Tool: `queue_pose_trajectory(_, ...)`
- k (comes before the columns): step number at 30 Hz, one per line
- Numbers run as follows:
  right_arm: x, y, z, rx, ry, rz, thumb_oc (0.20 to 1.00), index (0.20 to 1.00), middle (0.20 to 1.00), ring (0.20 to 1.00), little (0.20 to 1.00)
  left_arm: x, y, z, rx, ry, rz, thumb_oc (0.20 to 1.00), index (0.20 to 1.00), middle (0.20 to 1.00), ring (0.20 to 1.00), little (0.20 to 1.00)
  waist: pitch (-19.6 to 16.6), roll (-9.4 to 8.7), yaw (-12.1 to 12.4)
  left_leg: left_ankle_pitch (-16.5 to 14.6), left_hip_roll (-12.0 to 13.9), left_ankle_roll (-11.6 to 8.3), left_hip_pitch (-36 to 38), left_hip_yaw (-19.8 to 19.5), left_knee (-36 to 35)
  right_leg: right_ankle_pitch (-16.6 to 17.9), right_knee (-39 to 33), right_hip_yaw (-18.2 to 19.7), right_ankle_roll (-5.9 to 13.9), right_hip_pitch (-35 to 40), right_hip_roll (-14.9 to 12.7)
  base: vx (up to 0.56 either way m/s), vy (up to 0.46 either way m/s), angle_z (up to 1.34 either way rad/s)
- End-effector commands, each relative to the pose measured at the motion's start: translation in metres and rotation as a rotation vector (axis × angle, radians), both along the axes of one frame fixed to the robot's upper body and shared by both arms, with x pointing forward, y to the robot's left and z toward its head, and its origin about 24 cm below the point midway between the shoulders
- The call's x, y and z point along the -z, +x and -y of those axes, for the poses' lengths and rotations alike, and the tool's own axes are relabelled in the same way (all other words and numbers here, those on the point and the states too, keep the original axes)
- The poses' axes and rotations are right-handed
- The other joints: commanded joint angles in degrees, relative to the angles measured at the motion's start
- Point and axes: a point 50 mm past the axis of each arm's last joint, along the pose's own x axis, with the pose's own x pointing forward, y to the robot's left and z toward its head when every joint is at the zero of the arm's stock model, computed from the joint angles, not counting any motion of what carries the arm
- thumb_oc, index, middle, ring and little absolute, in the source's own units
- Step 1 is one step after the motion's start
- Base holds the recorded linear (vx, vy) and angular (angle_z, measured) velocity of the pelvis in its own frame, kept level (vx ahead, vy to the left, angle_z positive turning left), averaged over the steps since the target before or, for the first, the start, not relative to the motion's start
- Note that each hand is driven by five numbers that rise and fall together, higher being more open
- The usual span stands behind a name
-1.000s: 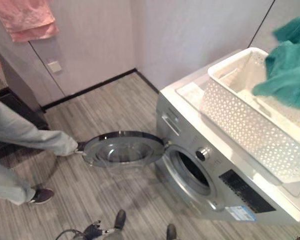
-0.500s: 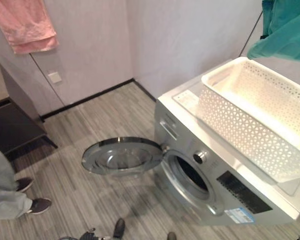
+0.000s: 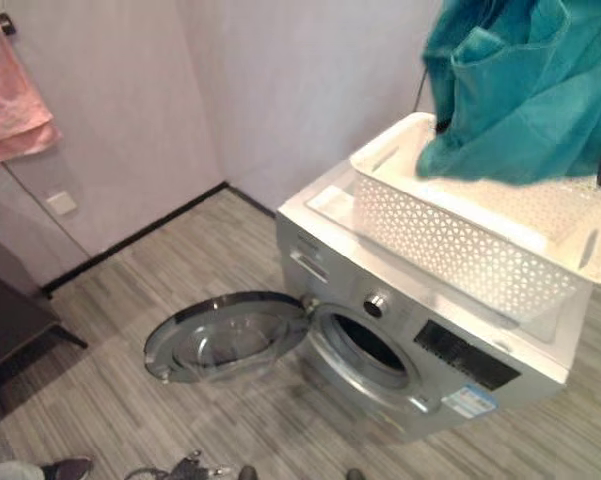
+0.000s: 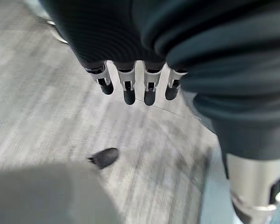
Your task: Grab the laundry basket,head to the washer,open it,put in the laundry and shut it.
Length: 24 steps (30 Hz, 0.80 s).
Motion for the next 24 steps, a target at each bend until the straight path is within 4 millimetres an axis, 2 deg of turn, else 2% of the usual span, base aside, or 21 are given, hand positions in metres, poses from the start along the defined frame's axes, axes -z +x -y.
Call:
queue_pose_trajectory(1, -0.029, -0.029, 0.001, 0.058, -0.008, 0.251, 0.200, 0.200, 0.200, 0.200, 0.200, -0.002, 0.009, -0.002, 0.075, 0.032, 0.008, 1.000, 1.000, 1.000, 1.000, 1.000, -0.48, -1.51, 2.72, -12.62, -3.34, 5.10, 7.88, -1.66, 0.79, 2.89, 6.50, 3.78, 3.02, -10.18, -3.31, -0.10, 0.218, -0.02)
queue_pose_trajectory(2, -0.021, -0.036, -0.002, 0.054, -0.005, 0.271, 0.200, 0.200, 0.200, 0.200, 0.200, -0.002, 0.010, 0.003, 0.096, 0.020, 0.017, 1.000, 1.000, 1.000, 1.000, 1.000, -0.04, -1.26, 1.99, -12.86, -4.62, 5.62, 8.12, -1.67, 0.78, 3.81, 7.56, 4.99, 3.26, -11.16, -4.30, -0.10, 0.217, -0.03)
queue_pose_trajectory(4, -0.012, -0.042, -0.006, 0.046, -0.003, 0.280, 0.200, 0.200, 0.200, 0.200, 0.200, -0.002, 0.010, 0.005, 0.107, 0.012, 0.025, 1.000, 1.000, 1.000, 1.000, 1.000, 0.34, -1.29, 1.65, -12.83, -5.60, 6.00, 8.05, -1.69, 0.78, 4.49, 8.18, 5.92, 3.34, -11.75, -5.07, -0.10, 0.177, 0.01)
queue_pose_trajectory(7, -0.003, -0.048, -0.008, 0.055, -0.004, 0.277, 0.200, 0.200, 0.200, 0.200, 0.200, -0.002, 0.007, 0.003, 0.093, 0.009, 0.020, 1.000, 1.000, 1.000, 1.000, 1.000, 0.87, -1.55, 1.27, -12.74, -6.40, 6.32, 8.03, -1.58, 0.78, 5.67, 8.58, 6.86, 3.41, -12.49, -5.40, -0.11, 0.133, 0.03)
queue_pose_trajectory(8, 0.004, -0.049, -0.009, 0.059, -0.001, 0.268, 0.200, 0.200, 0.200, 0.200, 0.200, -0.002, 0.007, 0.000, 0.072, 0.011, 0.022, 1.000, 1.000, 1.000, 1.000, 1.000, 1.57, -1.79, 1.01, -12.51, -6.68, 6.45, 7.88, -1.22, 0.78, 7.49, 9.31, 7.30, 3.47, -13.48, -5.39, -0.13, 0.052, -0.05)
queue_pose_trajectory(9, 0.012, -0.050, -0.010, 0.059, 0.007, 0.252, 0.200, 0.200, 0.200, 0.200, 0.200, -0.003, 0.008, -0.004, 0.041, 0.016, 0.026, 1.000, 1.000, 1.000, 1.000, 1.000, 2.60, -1.81, 0.83, -12.23, -6.67, 6.64, 7.78, -0.69, 0.78, 7.91, 10.38, 7.54, 3.19, -14.69, -4.72, -0.17, 0.119, -0.16)
queue_pose_trajectory(10, 0.029, -0.050, -0.012, 0.051, 0.017, 0.189, 0.200, 0.200, 0.200, 0.200, 0.200, -0.002, 0.006, -0.010, -0.011, 0.024, 0.019, 1.000, 1.000, 1.000, 1.000, 1.000, 3.53, -1.24, 0.47, -12.35, -6.33, 6.88, 7.82, 0.46, 0.78, 5.43, 11.31, 6.14, 2.65, -14.78, -3.76, -0.11, 0.090, -0.19)
queue_pose_trajectory(11, 0.030, -0.051, -0.013, 0.051, 0.018, 0.188, 0.200, 0.200, 0.200, 0.200, 0.200, -0.002, 0.005, -0.011, -0.010, 0.026, 0.018, 1.000, 1.000, 1.000, 1.000, 1.000, 3.57, -1.32, 0.53, -12.43, -6.24, 6.83, 7.95, 0.48, 0.78, 5.23, 11.57, 6.14, 2.57, -14.78, -3.65, -0.10, 0.090, -0.24)
queue_pose_trajectory(13, 0.055, -0.049, -0.019, -0.001, 0.054, 0.086, 0.200, 0.200, 0.200, 0.200, 0.200, -0.001, -0.002, -0.020, -0.060, 0.039, -0.002, 1.000, 1.000, 1.000, 1.000, 1.000, 4.74, -0.99, 0.44, -11.94, -5.52, 6.83, 7.91, 2.48, 0.78, 1.51, 14.54, 3.30, 1.10, -14.57, -2.27, -0.11, 0.032, -0.23)
queue_pose_trajectory(14, 0.073, -0.046, -0.028, -0.071, 0.089, 0.016, 0.200, 0.200, 0.200, 0.200, 0.200, -0.001, -0.003, -0.023, -0.105, 0.036, -0.003, 1.000, 1.000, 1.000, 1.000, 1.000, 5.38, -0.71, 0.77, -11.60, -5.00, 6.82, 7.82, 3.93, 0.78, -0.79, 16.64, 0.82, 0.46, -13.81, -1.68, -0.14, 0.018, -0.26)
queue_pose_trajectory(15, 0.087, -0.043, -0.040, -0.130, 0.087, -0.048, 0.200, 0.200, 0.200, 0.200, 0.200, -0.002, -0.004, -0.027, -0.150, 0.030, 0.007, 1.000, 1.000, 1.000, 1.000, 1.000, 5.59, -0.90, 0.88, -11.04, -4.68, 6.97, 7.56, 4.91, 0.78, -1.99, 19.29, 0.17, -0.17, -13.96, -1.25, -0.11, 0.015, -0.42)
queue_pose_trajectory(16, 0.087, -0.043, -0.040, -0.131, 0.088, -0.048, 0.200, 0.200, 0.200, 0.200, 0.200, -0.002, -0.004, -0.028, -0.150, 0.030, 0.007, 1.000, 1.000, 1.000, 1.000, 1.000, 5.52, -0.93, 0.89, -11.01, -4.70, 6.97, 7.48, 4.94, 0.78, -1.98, 19.32, 0.22, -0.17, -14.07, -1.26, -0.17, -0.006, -0.63)
queue_pose_trajectory(17, 0.148, -0.035, -0.072, -0.350, 0.201, -0.337, 0.200, 0.200, 0.200, 0.200, 0.200, -0.006, -0.002, -0.034, -0.258, -0.017, 0.066, 1.000, 1.000, 1.000, 1.000, 1.000, 5.67, -1.09, 2.32, -10.24, -4.01, 7.59, 6.57, 7.79, 0.78, -5.40, 25.43, -0.32, -1.12, -13.39, -0.35, -0.12, -0.010, -0.69)
queue_pose_trajectory(18, 0.148, -0.035, -0.073, -0.352, 0.202, -0.338, 0.200, 0.200, 0.200, 0.200, 0.200, -0.006, -0.002, -0.035, -0.260, -0.016, 0.066, 1.000, 1.000, 1.000, 1.000, 1.000, 5.49, -1.18, 2.39, -10.09, -4.02, 7.58, 6.35, 7.95, 0.78, -5.24, 25.45, -0.15, -1.14, -13.70, -0.32, -0.16, -0.016, -1.17)
queue_pose_trajectory(19, 0.167, -0.035, -0.087, -0.445, 0.252, -0.430, 0.200, 0.200, 0.200, 0.200, 0.200, -0.009, 0.003, -0.036, -0.266, -0.035, 0.103, 1.000, 1.000, 1.000, 1.000, 1.000, 5.56, -1.23, 3.12, -9.88, -3.87, 7.65, 5.85, 8.84, 0.78, -6.39, 26.91, -0.61, -1.38, -13.59, -0.40, -0.07, -0.025, -0.91)
queue_pose_trajectory(20, 0.178, -0.036, -0.098, -0.510, 0.253, -0.499, 0.200, 0.200, 0.200, 0.200, 0.200, -0.012, 0.009, -0.038, -0.252, -0.046, 0.138, 1.000, 1.000, 1.000, 1.000, 1.000, 5.47, -1.36, 3.82, -9.78, -3.76, 7.65, 5.52, 9.66, 0.78, -6.80, 27.36, -1.53, -1.56, -13.15, -0.89, -0.08, -0.082, -0.84)
queue_pose_trajectory(21, 0.206, -0.038, -0.117, -0.620, 0.282, -0.644, 0.200, 0.200, 0.200, 0.200, 0.200, -0.023, 0.025, -0.031, -0.165, -0.101, 0.244, 1.000, 1.000, 1.000, 1.000, 1.000, 5.00, -1.75, 5.79, -9.74, -3.88, 7.43, 4.70, 11.55, 0.78, -7.20, 25.10, -4.98, -1.31, -9.75, -3.08, -0.05, -0.075, -0.28)
queue_pose_trajectory(22, 0.206, -0.038, -0.117, -0.621, 0.283, -0.644, 0.200, 0.200, 0.200, 0.200, 0.200, -0.023, 0.025, -0.032, -0.165, -0.100, 0.244, 1.000, 1.000, 1.000, 1.000, 1.000, 4.88, -1.69, 5.81, -9.62, -3.79, 7.42, 4.53, 11.59, 0.78, -6.91, 24.81, -4.99, -1.33, -9.80, -2.98, -0.02, -0.087, -0.17)
queue_pose_trajectory(24, 0.224, -0.040, -0.133, -0.709, 0.305, -0.739, 0.200, 0.200, 0.200, 0.200, 0.200, -0.035, 0.041, -0.027, -0.109, -0.133, 0.342, 1.000, 1.000, 1.000, 1.000, 1.000, 3.90, -2.43, 7.23, -9.66, -4.23, 7.20, 3.81, 13.22, 0.78, -5.39, 20.01, -7.41, -0.42, -6.14, -4.17, 0.00, -0.074, -0.38)
